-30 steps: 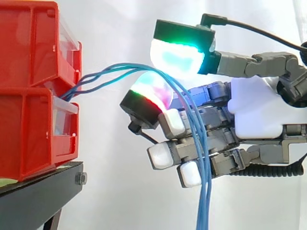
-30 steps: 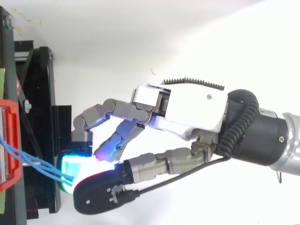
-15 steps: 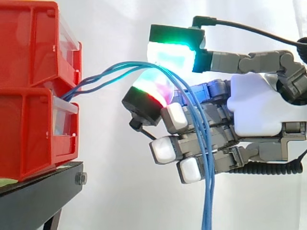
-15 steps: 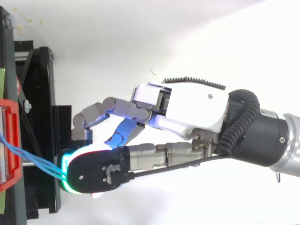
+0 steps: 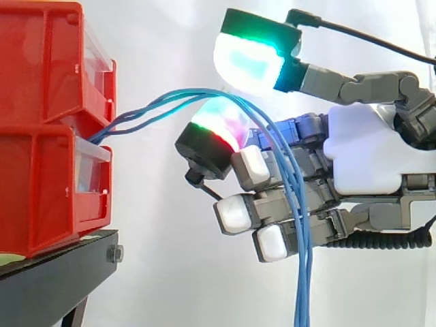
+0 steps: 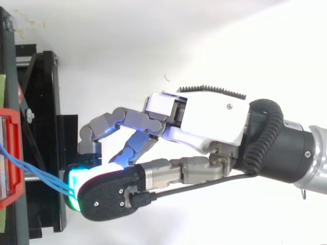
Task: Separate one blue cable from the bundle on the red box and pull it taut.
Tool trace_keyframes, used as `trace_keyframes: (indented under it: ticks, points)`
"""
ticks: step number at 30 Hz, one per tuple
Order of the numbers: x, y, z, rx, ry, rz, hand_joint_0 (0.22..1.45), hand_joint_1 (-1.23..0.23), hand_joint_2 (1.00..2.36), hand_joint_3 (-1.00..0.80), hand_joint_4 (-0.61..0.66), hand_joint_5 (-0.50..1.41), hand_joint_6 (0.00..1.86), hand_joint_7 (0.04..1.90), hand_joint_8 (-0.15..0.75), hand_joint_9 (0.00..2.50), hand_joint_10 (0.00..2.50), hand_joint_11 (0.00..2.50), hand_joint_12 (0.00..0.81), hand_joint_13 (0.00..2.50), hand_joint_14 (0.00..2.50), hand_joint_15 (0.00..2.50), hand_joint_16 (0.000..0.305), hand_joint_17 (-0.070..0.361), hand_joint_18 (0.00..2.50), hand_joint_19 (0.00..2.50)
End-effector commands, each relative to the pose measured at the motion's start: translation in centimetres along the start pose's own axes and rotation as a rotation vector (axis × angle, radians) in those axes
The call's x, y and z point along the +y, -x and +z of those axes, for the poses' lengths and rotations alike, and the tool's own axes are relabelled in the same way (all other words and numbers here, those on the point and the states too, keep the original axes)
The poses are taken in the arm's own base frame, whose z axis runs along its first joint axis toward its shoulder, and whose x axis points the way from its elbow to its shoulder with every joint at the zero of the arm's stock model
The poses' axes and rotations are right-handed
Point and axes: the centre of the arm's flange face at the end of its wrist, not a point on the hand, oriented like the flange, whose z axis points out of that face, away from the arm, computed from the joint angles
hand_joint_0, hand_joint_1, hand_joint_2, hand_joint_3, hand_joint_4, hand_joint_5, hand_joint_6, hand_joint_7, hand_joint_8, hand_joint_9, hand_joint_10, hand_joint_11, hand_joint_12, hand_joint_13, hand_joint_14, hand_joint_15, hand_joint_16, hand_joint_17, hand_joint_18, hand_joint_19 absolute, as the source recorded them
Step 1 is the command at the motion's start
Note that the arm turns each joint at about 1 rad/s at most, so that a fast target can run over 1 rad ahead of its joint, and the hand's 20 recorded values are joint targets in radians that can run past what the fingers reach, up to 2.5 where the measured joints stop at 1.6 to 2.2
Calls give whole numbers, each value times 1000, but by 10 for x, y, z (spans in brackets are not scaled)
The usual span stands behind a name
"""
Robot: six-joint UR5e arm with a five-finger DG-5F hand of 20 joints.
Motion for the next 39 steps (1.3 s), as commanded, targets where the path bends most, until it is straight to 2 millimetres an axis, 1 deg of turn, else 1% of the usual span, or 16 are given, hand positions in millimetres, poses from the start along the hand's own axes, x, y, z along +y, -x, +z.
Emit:
trace_keyframes:
  ticks: [1,2,3,8,12,17,19,21,24,27,29,32,34,36,38,39]
  points:
    - [0,0,0,0,-4,-2,519,-533,1000,-494,225,-152,811,1187,392,1123,17,617,416,1028,11,442,58,130,837,645]
    - [-1,-1,-1,1,-5,-3,521,-569,1001,-492,227,-156,818,1187,389,1118,17,630,420,1026,12,445,58,130,836,639]
    - [0,0,-1,0,-5,-3,532,-643,1001,-477,221,-167,830,1159,388,1101,17,639,414,1015,12,449,57,129,831,643]
    - [-1,0,-1,0,-6,-3,569,-775,1007,-408,194,-185,841,1143,360,1007,16,637,399,982,13,449,55,124,804,633]
    - [0,0,0,2,-4,-3,616,-811,1011,-351,181,-191,845,1129,350,976,16,636,391,967,14,440,54,122,788,629]
    - [0,0,0,0,-1,-2,707,-886,1023,-152,143,-206,852,1081,332,906,17,621,375,948,13,435,53,120,785,606]
    - [0,0,0,0,-1,-2,722,-898,1023,-131,140,-208,851,1078,324,888,17,621,371,933,13,429,53,120,783,602]
    - [0,-1,0,2,-1,-2,750,-904,1022,-165,138,-208,850,1070,318,868,18,607,369,920,13,430,52,118,767,600]
    - [0,-1,0,2,-1,-2,812,-931,1013,-334,139,-208,849,1061,311,839,18,606,363,905,13,430,51,114,734,590]
    - [0,0,0,0,-2,0,837,-939,1007,-406,140,-208,854,1066,311,829,15,600,360,908,13,430,50,113,719,589]
    - [0,0,-1,0,-5,-3,848,-939,1007,-423,135,-207,856,1072,308,827,15,610,360,906,13,434,50,112,716,590]
    - [0,0,0,2,-2,-1,874,-924,1013,-348,100,-206,860,1079,307,825,17,606,359,896,13,443,49,110,681,648]
    - [0,0,0,2,-2,-1,879,-920,1013,-342,89,-206,862,1070,304,818,17,606,358,893,13,449,48,107,667,651]
    - [0,0,0,0,-4,-2,878,-921,1012,-361,84,-207,862,1078,303,809,15,608,357,887,13,438,48,107,666,643]
    - [0,0,0,0,-4,-2,850,-949,1001,-485,91,-208,863,1077,302,785,16,594,361,867,12,417,47,106,719,573]
    - [0,0,0,0,-4,-2,834,-955,1000,-500,94,-209,863,1074,303,784,14,595,362,870,12,414,47,106,737,551]
